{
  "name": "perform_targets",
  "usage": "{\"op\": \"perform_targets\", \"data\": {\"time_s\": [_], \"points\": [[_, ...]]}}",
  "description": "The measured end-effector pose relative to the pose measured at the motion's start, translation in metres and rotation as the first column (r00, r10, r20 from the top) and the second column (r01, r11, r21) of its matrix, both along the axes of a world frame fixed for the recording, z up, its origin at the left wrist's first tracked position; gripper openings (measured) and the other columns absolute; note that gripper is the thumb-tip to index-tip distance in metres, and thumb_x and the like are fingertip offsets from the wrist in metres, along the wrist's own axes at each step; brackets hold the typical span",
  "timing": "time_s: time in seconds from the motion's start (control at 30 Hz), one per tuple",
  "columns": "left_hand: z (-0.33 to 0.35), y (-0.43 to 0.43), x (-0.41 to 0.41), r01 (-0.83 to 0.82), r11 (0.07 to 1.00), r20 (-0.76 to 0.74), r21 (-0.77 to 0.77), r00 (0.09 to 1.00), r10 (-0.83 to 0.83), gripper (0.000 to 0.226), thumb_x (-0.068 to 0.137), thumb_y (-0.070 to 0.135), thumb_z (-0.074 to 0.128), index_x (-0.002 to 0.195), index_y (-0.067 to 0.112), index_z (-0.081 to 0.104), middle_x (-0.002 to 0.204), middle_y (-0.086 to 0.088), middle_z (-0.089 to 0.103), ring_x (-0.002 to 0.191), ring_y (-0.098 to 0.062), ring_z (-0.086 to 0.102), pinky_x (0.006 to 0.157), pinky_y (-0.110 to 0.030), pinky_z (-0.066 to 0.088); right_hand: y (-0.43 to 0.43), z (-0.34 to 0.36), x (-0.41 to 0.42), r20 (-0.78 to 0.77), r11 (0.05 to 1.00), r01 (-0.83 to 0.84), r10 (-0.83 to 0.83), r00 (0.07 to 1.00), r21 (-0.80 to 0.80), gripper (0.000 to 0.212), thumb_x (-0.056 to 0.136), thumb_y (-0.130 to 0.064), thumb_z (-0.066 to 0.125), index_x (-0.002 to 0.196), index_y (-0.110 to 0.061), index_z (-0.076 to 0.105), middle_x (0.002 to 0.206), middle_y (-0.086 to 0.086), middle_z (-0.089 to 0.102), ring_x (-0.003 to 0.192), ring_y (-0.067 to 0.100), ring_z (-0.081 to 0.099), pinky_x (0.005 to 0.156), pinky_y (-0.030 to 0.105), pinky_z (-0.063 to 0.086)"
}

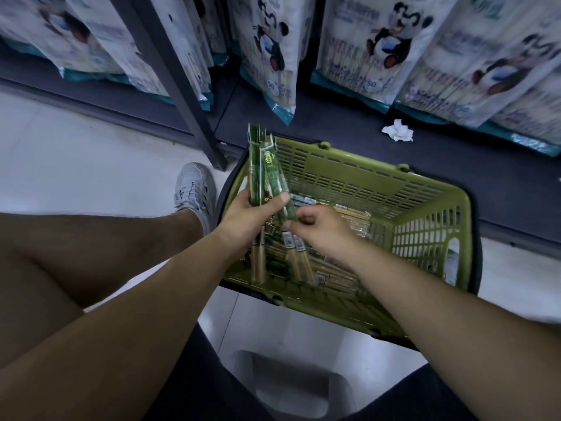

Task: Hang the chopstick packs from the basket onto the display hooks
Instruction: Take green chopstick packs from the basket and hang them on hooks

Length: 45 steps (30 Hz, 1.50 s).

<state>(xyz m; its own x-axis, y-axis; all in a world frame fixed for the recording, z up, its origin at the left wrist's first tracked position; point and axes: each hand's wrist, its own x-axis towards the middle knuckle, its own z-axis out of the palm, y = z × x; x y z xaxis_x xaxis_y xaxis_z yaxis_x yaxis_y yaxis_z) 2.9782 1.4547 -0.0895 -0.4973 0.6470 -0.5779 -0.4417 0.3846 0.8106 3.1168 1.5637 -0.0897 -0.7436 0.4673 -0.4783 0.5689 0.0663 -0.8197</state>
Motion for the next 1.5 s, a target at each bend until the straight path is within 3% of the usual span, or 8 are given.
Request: {"op": "perform_targets", "data": {"time_s": [0.1, 0.27, 0.37, 0.63, 0.8, 1.03, 1.2, 1.5], "points": [[0.001, 0.006, 0.006, -0.078, 0.997, 0.042, -0.017, 0.996, 0.079, 0.06, 0.088, 0.031, 0.079, 0.138, 0.006, 0.056, 0.127, -0.013, 0.07, 0.115, -0.031, 0.069, 0.099, -0.047, 0.056, -0.017, 0.011, -0.012, -0.067, 0.999, -0.045, 0.045, 0.997, -0.009, 0.031, 0.093, -0.02, 0.073, 0.067, -0.02, 0.057, 0.052, -0.01, 0.045, 0.046, 0.004, 0.038, 0.049, 0.024, 0.029], [-0.008, 0.004, 0.0, -0.144, 0.98, -0.093, -0.14, 0.987, 0.132, 0.012, 0.101, 0.03, 0.065, 0.099, 0.018, 0.065, 0.074, 0.008, 0.076, 0.074, -0.013, 0.075, 0.058, -0.024, 0.057, -0.013, -0.011, -0.004, -0.011, 0.995, 0.043, -0.044, 0.999, -0.088, 0.012, 0.095, -0.036, 0.069, 0.094, -0.026, 0.075, 0.07, -0.015, 0.071, 0.062, -0.003, 0.063, 0.057, 0.015, 0.044], [-0.014, -0.001, -0.009, -0.094, 0.986, -0.044, -0.137, 0.995, 0.089, 0.026, 0.104, 0.029, 0.06, 0.119, 0.008, 0.062, 0.099, -0.009, 0.073, 0.086, -0.024, 0.074, 0.074, -0.038, 0.06, 0.003, -0.048, 0.022, 0.181, 0.995, 0.024, -0.042, 0.983, 0.102, 0.01, 0.094, -0.033, 0.071, 0.098, -0.023, 0.074, 0.089, -0.009, 0.071, 0.081, 0.007, 0.064, 0.073, 0.026, 0.049], [-0.019, -0.005, -0.016, -0.059, 0.998, 0.03, 0.012, 0.998, 0.059, 0.018, 0.099, 0.026, 0.064, 0.104, 0.011, 0.056, 0.077, -0.006, 0.053, 0.061, -0.02, 0.056, 0.062, -0.037, 0.057, -0.004, -0.114, 0.049, 0.549, 0.854, -0.466, 0.282, 0.787, 0.23, 0.085, 0.081, -0.044, 0.081, 0.152, -0.021, 0.041, 0.156, 0.008, 0.034, 0.137, 0.032, 0.043, 0.109, 0.039, 0.043], [-0.022, 0.002, -0.016, -0.07, 0.998, 0.047, 0.002, 0.996, 0.069, 0.023, 0.095, 0.029, 0.066, 0.106, 0.012, 0.055, 0.075, -0.005, 0.054, 0.061, -0.021, 0.054, 0.063, -0.036, 0.056, -0.009, -0.122, 0.049, 0.614, 0.755, -0.559, 0.271, 0.742, 0.342, 0.087, 0.082, -0.031, 0.083, 0.152, -0.017, 0.034, 0.148, 0.011, 0.035, 0.125, 0.033, 0.051, 0.092, 0.039, 0.054], [-0.024, 0.003, -0.014, -0.058, 0.998, 0.018, -0.027, 0.998, 0.059, 0.014, 0.103, 0.022, 0.061, 0.103, 0.009, 0.055, 0.072, -0.004, 0.054, 0.059, -0.017, 0.056, 0.06, -0.033, 0.056, -0.001, -0.124, 0.05, 0.606, 0.777, -0.513, 0.221, 0.764, 0.364, 0.081, 0.086, -0.031, 0.08, 0.153, -0.023, 0.037, 0.149, 0.008, 0.039, 0.136, 0.031, 0.041, 0.102, 0.041, 0.048], [-0.022, 0.002, -0.013, -0.055, 0.998, -0.013, -0.038, 0.998, 0.054, 0.012, 0.103, 0.022, 0.06, 0.102, 0.011, 0.055, 0.071, -0.005, 0.054, 0.059, -0.02, 0.055, 0.057, -0.031, 0.055, -0.004, -0.126, 0.051, 0.588, 0.732, -0.544, 0.244, 0.771, 0.409, 0.047, 0.089, -0.024, 0.073, 0.133, -0.02, 0.059, 0.131, 0.007, 0.058, 0.119, 0.029, 0.054, 0.096, 0.037, 0.048], [-0.02, 0.001, -0.012, -0.066, 0.998, 0.01, -0.022, 0.998, 0.066, 0.011, 0.103, 0.02, 0.06, 0.106, 0.011, 0.055, 0.072, -0.005, 0.054, 0.059, -0.019, 0.055, 0.059, -0.033, 0.055, 0.014, -0.127, 0.056, 0.517, 0.865, -0.368, 0.154, 0.842, 0.342, 0.017, 0.094, -0.025, 0.066, 0.11, -0.025, 0.072, 0.103, 0.005, 0.069, 0.093, 0.025, 0.061, 0.068, 0.029, 0.041]]}}
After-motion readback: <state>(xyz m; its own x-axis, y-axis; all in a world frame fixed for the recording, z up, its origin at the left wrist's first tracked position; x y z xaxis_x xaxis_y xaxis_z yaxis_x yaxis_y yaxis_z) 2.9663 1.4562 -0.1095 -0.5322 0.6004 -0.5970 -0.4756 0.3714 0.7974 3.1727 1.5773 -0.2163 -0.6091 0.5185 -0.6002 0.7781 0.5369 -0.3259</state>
